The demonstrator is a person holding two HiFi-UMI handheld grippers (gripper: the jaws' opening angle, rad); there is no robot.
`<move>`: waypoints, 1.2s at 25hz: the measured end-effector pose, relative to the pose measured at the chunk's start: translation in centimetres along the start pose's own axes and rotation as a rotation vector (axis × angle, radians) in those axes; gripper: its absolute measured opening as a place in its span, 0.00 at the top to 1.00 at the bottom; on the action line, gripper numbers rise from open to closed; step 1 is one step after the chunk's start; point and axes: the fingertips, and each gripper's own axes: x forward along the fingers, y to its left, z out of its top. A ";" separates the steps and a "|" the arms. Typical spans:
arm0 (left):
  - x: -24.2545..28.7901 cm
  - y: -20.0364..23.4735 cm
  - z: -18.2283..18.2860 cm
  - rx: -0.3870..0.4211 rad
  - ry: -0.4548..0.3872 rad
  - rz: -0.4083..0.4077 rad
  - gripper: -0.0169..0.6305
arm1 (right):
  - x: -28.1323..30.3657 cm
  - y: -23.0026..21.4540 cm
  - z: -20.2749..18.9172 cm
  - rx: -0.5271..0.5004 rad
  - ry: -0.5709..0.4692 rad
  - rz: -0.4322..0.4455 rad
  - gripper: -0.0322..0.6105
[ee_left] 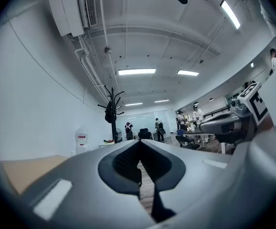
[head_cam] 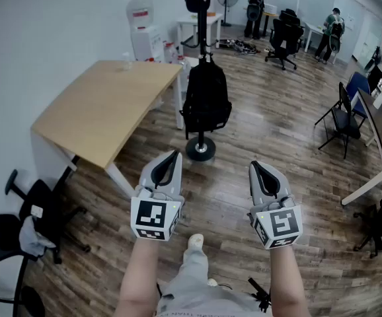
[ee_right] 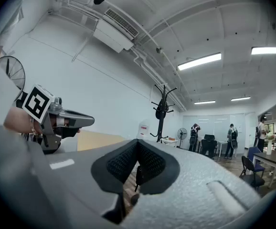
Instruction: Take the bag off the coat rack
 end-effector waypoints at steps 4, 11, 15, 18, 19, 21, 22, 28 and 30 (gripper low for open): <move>3.7 2.1 -0.5 -0.005 0.001 0.016 0.95 | 3.7 -1.9 -0.3 -0.004 0.004 0.002 0.95; 10.0 6.4 -2.4 -0.039 -0.004 0.025 0.95 | 10.8 -5.0 -1.2 0.015 -0.003 -0.016 0.95; 13.9 8.8 -2.9 -0.036 -0.003 0.008 0.95 | 15.2 -6.6 -1.3 0.006 -0.006 -0.034 0.95; 16.5 10.4 -3.4 -0.033 0.002 -0.009 0.95 | 18.0 -7.2 -1.3 0.035 -0.017 -0.027 0.95; 17.2 10.8 -3.5 -0.032 0.003 -0.016 0.95 | 18.8 -7.3 -1.2 0.056 -0.022 -0.021 0.95; 18.4 11.4 -3.6 -0.028 0.003 -0.029 0.95 | 20.0 -7.8 -1.1 0.087 -0.034 -0.017 0.94; 18.9 11.7 -3.7 -0.027 0.003 -0.032 0.95 | 20.5 -8.0 -1.0 0.094 -0.040 -0.020 0.94; 21.0 13.4 -5.1 -0.057 0.008 -0.028 0.95 | 23.2 -8.6 -2.6 0.100 -0.014 -0.022 0.93; 21.8 13.5 -5.5 -0.061 0.011 -0.036 0.95 | 24.0 -8.8 -3.2 0.097 -0.002 -0.021 0.91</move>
